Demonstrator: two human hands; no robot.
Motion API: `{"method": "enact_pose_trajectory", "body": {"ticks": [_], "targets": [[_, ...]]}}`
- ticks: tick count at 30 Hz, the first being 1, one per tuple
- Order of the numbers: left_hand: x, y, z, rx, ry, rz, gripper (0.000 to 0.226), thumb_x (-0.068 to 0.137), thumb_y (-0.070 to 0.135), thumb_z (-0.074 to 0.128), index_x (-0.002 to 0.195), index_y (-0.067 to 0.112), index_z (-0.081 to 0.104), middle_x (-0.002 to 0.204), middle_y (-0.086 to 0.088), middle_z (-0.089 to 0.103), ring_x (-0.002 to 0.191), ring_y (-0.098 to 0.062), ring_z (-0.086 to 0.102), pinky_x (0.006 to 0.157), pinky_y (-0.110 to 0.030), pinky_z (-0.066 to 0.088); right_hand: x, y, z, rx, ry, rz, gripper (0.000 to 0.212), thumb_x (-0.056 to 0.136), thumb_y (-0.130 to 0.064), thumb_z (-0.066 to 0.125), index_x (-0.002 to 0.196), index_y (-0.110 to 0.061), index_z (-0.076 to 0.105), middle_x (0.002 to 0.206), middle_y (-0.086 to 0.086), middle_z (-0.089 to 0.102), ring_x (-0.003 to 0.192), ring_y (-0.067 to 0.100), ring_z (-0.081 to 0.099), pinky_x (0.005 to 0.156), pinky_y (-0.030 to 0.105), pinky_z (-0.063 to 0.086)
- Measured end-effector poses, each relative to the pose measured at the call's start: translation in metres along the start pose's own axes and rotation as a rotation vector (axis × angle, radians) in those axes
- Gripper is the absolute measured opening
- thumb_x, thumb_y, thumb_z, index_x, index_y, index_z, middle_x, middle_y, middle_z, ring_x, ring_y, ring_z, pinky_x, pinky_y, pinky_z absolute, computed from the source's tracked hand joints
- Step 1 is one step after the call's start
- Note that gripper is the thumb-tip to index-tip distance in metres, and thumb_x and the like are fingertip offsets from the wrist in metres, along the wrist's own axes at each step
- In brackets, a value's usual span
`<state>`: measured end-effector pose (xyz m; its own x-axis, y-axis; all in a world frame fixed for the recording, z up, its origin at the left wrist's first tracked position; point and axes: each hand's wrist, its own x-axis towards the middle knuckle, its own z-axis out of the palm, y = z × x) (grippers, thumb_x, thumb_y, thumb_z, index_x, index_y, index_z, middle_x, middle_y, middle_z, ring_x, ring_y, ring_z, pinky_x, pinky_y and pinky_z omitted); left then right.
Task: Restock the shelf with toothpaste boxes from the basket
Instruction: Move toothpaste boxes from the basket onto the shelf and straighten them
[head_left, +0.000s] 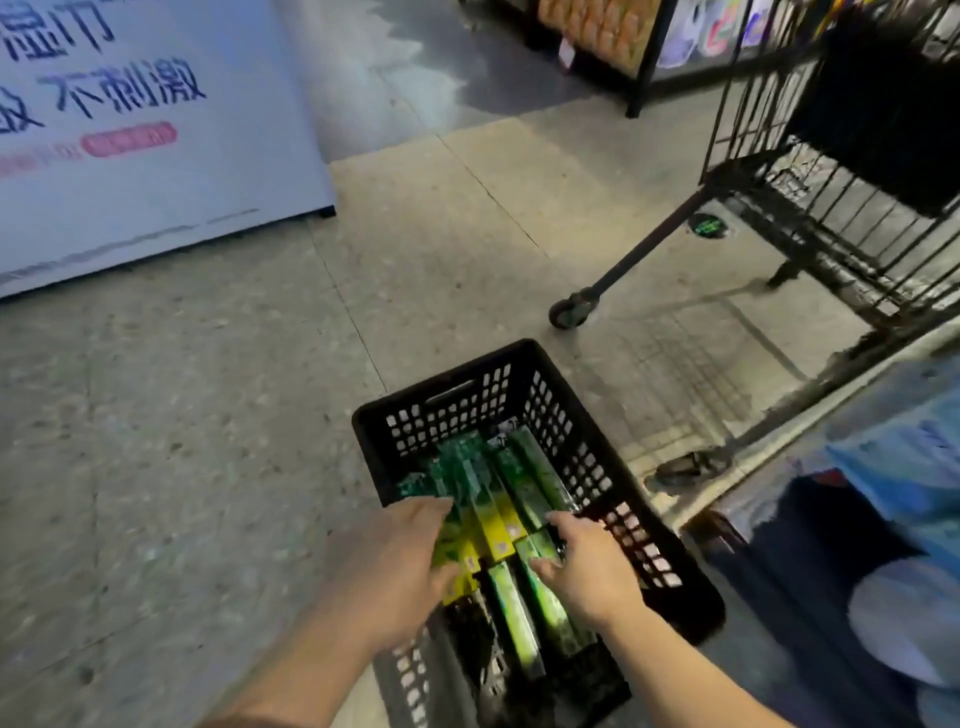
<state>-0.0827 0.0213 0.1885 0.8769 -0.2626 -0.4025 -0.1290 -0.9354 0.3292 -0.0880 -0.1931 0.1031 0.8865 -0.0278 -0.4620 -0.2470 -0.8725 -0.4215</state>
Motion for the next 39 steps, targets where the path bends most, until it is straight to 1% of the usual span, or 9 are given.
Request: {"method": "enact_pose_trajectory", "body": {"ticks": [6, 13, 17, 19, 25, 29, 33, 35, 39], "targets": [[0.099, -0.058, 0.092, 0.015, 0.049, 0.096, 0.069, 0.09, 0.041, 0.054, 0.148, 0.023, 0.021, 0.151, 0.003, 0.031, 0.138, -0.015, 0.027, 0.112, -0.027, 0.023, 0.105, 0.026, 0.129, -0.028, -0.036, 0.103, 0.06, 0.083, -0.048, 0.061, 0.134, -0.023, 0.041, 0.127, 0.008, 0.052, 0.118, 0.03, 0.05, 0.091, 0.04, 0.046], [0.155, -0.075, 0.131, 0.064, 0.088, 0.184, 0.068, 0.091, 0.036, 0.055, 0.148, 0.022, 0.021, 0.151, 0.003, 0.03, 0.14, -0.016, 0.024, 0.115, -0.032, 0.021, 0.166, 0.045, 0.198, -0.007, -0.052, 0.202, 0.077, 0.081, -0.043, 0.067, 0.142, -0.019, 0.027, 0.128, 0.013, 0.049, 0.119, 0.034, 0.051, 0.092, 0.04, 0.045], [0.158, -0.076, 0.132, 0.038, 0.104, 0.197, 0.069, 0.091, 0.038, 0.055, 0.148, 0.024, 0.019, 0.151, 0.005, 0.029, 0.14, -0.015, 0.022, 0.116, -0.033, 0.019, 0.173, 0.048, 0.198, 0.082, -0.043, 0.216, 0.053, 0.084, -0.029, 0.064, 0.129, -0.016, 0.042, 0.116, 0.01, 0.063, 0.106, 0.031, 0.061, 0.082, 0.035, 0.05], [0.155, -0.075, 0.128, 0.021, 0.082, 0.191, 0.067, 0.092, 0.037, 0.053, 0.148, 0.023, 0.019, 0.152, 0.005, 0.028, 0.14, -0.015, 0.02, 0.116, -0.033, 0.017, 0.167, 0.049, 0.181, 0.115, -0.04, 0.221, 0.044, 0.086, -0.027, 0.064, 0.124, -0.014, 0.046, 0.113, 0.008, 0.064, 0.103, 0.03, 0.061, 0.078, 0.032, 0.047], [0.124, -0.059, 0.092, 0.012, 0.072, 0.169, 0.069, 0.09, 0.045, 0.054, 0.147, 0.025, 0.022, 0.149, 0.006, 0.032, 0.138, -0.015, 0.026, 0.115, -0.036, 0.023, 0.116, 0.049, 0.088, 0.055, -0.07, 0.164, 0.05, 0.086, -0.028, 0.065, 0.133, -0.018, 0.05, 0.125, 0.007, 0.059, 0.111, 0.026, 0.057, 0.087, 0.029, 0.044], [0.086, -0.036, 0.039, -0.021, 0.063, 0.133, 0.071, 0.089, 0.043, 0.057, 0.147, 0.021, 0.023, 0.149, 0.005, 0.033, 0.138, -0.015, 0.028, 0.114, -0.031, 0.023, 0.061, 0.039, 0.011, 0.019, -0.114, 0.132, 0.054, 0.086, -0.032, 0.066, 0.136, -0.023, 0.047, 0.128, 0.001, 0.058, 0.115, 0.02, 0.056, 0.087, 0.023, 0.04], [0.038, -0.001, -0.031, -0.023, 0.046, 0.111, 0.072, 0.09, 0.041, 0.056, 0.148, 0.021, 0.019, 0.152, 0.003, 0.03, 0.138, -0.015, 0.028, 0.112, -0.029, 0.022, 0.0, 0.012, -0.082, -0.034, -0.122, 0.074, 0.058, 0.086, -0.033, 0.066, 0.139, -0.024, 0.044, 0.133, -0.004, 0.053, 0.122, 0.017, 0.051, 0.093, 0.022, 0.038], [0.014, 0.017, -0.069, -0.06, 0.017, 0.099, 0.071, 0.091, 0.04, 0.055, 0.149, 0.02, 0.018, 0.153, 0.001, 0.027, 0.139, -0.017, 0.027, 0.113, -0.03, 0.022, -0.034, -0.005, -0.129, -0.043, -0.103, 0.066, 0.059, 0.086, -0.033, 0.067, 0.139, -0.026, 0.044, 0.134, -0.004, 0.053, 0.119, 0.016, 0.052, 0.087, 0.02, 0.036], [-0.038, 0.057, -0.153, -0.058, 0.021, 0.122, 0.071, 0.092, 0.042, 0.052, 0.149, 0.022, 0.016, 0.154, -0.001, 0.026, 0.139, -0.019, 0.026, 0.114, -0.033, 0.024, -0.116, -0.038, -0.225, -0.027, -0.025, 0.049, 0.053, 0.085, -0.03, 0.067, 0.135, -0.027, 0.049, 0.122, -0.005, 0.061, 0.107, 0.01, 0.056, 0.077, 0.016, 0.033]]}}
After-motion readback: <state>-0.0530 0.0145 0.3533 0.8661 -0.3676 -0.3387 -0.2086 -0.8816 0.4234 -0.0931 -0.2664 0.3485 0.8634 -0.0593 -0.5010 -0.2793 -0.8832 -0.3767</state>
